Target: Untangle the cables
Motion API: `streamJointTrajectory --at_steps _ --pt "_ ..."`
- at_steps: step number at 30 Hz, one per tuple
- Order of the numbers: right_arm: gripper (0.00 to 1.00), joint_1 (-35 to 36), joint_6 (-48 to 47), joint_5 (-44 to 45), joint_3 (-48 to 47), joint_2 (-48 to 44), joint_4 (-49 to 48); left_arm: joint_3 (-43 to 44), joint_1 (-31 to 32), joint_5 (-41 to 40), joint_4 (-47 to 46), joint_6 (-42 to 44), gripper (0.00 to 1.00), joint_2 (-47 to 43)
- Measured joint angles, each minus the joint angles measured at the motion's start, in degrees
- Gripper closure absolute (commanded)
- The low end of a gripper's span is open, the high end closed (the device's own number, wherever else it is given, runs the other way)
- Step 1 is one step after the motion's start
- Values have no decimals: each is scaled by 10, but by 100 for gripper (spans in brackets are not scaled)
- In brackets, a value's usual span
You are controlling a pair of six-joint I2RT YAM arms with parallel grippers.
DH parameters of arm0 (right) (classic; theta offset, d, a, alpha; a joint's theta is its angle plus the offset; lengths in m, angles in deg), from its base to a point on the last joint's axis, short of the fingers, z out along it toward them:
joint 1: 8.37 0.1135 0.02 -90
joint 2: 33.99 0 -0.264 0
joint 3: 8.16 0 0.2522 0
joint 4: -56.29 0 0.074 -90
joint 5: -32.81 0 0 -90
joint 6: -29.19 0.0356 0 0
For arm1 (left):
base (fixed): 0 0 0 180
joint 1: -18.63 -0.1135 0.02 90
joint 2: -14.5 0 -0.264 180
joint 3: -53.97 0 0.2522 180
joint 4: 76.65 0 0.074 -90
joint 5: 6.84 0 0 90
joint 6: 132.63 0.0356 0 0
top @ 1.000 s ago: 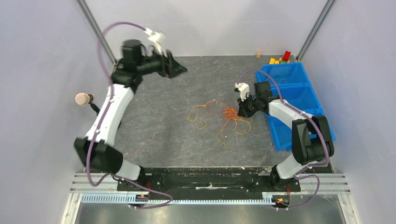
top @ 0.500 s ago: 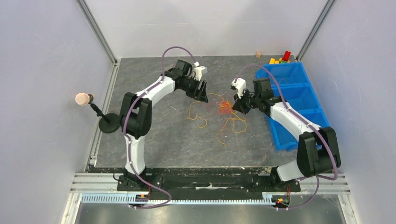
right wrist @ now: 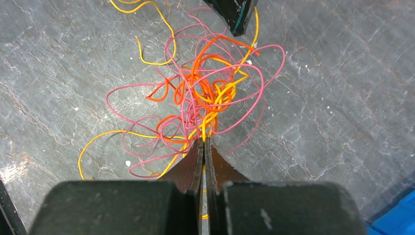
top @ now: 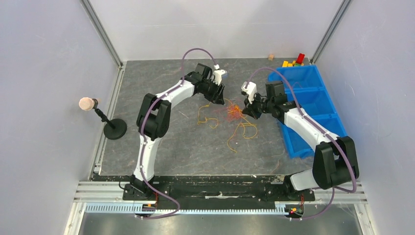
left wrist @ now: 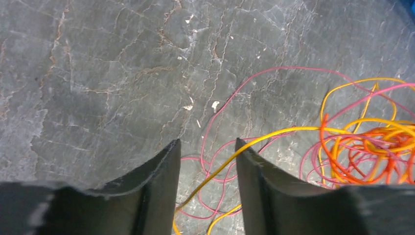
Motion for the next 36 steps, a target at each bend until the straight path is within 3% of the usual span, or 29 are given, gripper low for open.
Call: streamJointTrajectory --at_steps 1,2,8,16,19,28,36 --pt "100 0 -2 -1 0 -4 0 0 2 -1 2 7 95 2" --pt "100 0 -6 -2 0 -9 0 0 2 -2 5 15 98 3" --pt "100 -5 -27 -2 5 -17 1 -31 -2 22 6 27 98 -37" --pt "100 -32 -9 -44 14 -26 8 -162 -9 95 -18 14 98 -289" --pt "100 -30 -7 -59 17 -56 6 -200 -14 114 -35 0 98 -333" --pt "100 -22 12 -97 21 -138 -3 -292 -86 142 -39 -47 98 -343" --pt "100 -17 8 -97 28 -149 -3 -306 -133 185 -49 -77 98 -343"
